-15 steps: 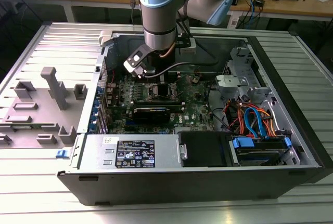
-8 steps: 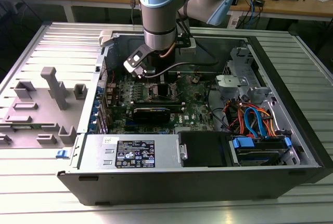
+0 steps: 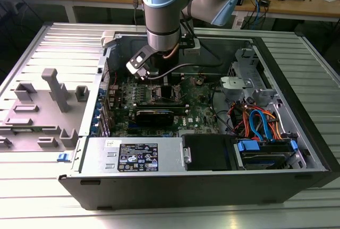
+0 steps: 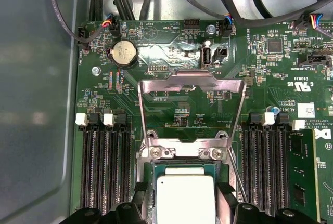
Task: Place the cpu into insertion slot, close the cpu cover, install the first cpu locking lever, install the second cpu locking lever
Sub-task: 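Place the cpu into insertion slot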
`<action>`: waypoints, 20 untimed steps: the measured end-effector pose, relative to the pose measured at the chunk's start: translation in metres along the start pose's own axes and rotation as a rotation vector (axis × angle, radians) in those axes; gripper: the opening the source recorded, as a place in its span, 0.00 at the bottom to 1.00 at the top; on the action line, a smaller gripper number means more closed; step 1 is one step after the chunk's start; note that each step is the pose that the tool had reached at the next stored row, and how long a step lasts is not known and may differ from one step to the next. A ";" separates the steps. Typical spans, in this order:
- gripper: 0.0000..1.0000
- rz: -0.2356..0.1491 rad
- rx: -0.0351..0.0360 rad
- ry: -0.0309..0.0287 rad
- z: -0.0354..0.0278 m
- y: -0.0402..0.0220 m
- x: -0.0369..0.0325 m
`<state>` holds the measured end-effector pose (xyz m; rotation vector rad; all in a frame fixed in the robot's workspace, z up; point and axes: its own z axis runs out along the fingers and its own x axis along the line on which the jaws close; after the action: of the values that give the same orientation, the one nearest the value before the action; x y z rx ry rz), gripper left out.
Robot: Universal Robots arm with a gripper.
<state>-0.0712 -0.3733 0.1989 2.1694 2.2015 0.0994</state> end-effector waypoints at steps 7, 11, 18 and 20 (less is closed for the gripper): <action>0.62 0.000 0.0000 -0.0001 0.0000 0.0000 -0.0001; 0.62 0.000 0.0001 0.0000 -0.0001 0.0000 -0.0039; 0.62 0.000 0.0000 -0.0001 -0.0001 -0.0001 -0.0041; 0.62 0.000 0.0000 0.0000 -0.0001 -0.0001 -0.0041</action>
<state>-0.0712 -0.3774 0.1990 2.1694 2.2015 0.0995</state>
